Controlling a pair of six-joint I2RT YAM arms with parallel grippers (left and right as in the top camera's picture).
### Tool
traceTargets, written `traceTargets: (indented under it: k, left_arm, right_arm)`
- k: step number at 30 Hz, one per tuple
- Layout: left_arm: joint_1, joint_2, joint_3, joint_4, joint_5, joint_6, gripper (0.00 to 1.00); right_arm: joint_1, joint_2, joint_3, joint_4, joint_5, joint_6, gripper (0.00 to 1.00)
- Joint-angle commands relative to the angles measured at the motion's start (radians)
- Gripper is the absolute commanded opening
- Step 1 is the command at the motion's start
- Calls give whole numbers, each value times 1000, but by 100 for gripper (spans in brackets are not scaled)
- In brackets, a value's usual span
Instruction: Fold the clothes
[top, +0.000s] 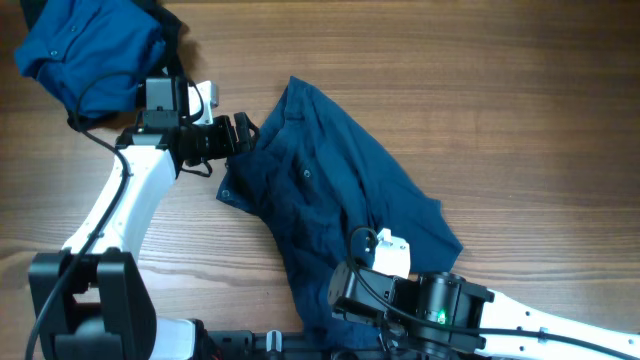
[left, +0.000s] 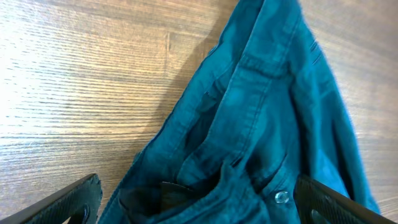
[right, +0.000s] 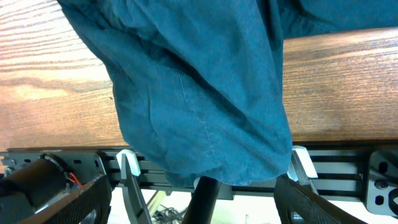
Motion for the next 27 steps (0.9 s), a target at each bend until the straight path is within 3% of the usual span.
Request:
traceTargets:
  k: [1,11,22,27]
  left_arm:
    - [-7,77,13,-3,5,82,98]
    - [-7,163,13,-14,114,131,97]
    - [-7,161,13,-131,114,131,66]
    - [-7,161,13,-172,114,131,34]
  right_arm:
    - [-2,-5,-5,0,-16,-21,84]
    - [-2,-15,-5,-10,-15,-21,84]
    - [-2,-15,-5,-16,30,-21,84]
    - [-2,-15,-5,-15,43,-21,84]
